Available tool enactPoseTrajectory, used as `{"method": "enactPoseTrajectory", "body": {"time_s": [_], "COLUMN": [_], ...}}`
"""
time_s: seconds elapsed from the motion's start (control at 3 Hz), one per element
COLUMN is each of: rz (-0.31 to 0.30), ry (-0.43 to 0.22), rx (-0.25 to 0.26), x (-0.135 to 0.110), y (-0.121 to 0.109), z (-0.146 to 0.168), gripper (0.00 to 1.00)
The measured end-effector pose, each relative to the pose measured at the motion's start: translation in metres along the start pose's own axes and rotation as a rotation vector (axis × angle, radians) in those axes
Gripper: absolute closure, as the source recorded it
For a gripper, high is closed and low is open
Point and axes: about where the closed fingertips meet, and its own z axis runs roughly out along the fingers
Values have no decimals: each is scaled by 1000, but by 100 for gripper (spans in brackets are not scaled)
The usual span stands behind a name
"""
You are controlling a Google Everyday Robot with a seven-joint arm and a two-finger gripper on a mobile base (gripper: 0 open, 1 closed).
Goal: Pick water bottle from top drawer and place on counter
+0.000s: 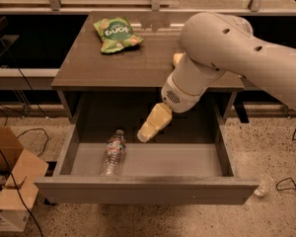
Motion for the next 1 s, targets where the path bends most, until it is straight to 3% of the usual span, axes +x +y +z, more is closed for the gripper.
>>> {"method": "enactPoseTrajectory", "body": {"time_s": [0.33,0.67,1.0], "rz": [37,157,244], "ry": [12,23,33], "rx": [13,12,4], "x": [0,-11,-19], "y": [-1,-9,-16], "z": [9,67,105], "gripper": [0,0,0]}}
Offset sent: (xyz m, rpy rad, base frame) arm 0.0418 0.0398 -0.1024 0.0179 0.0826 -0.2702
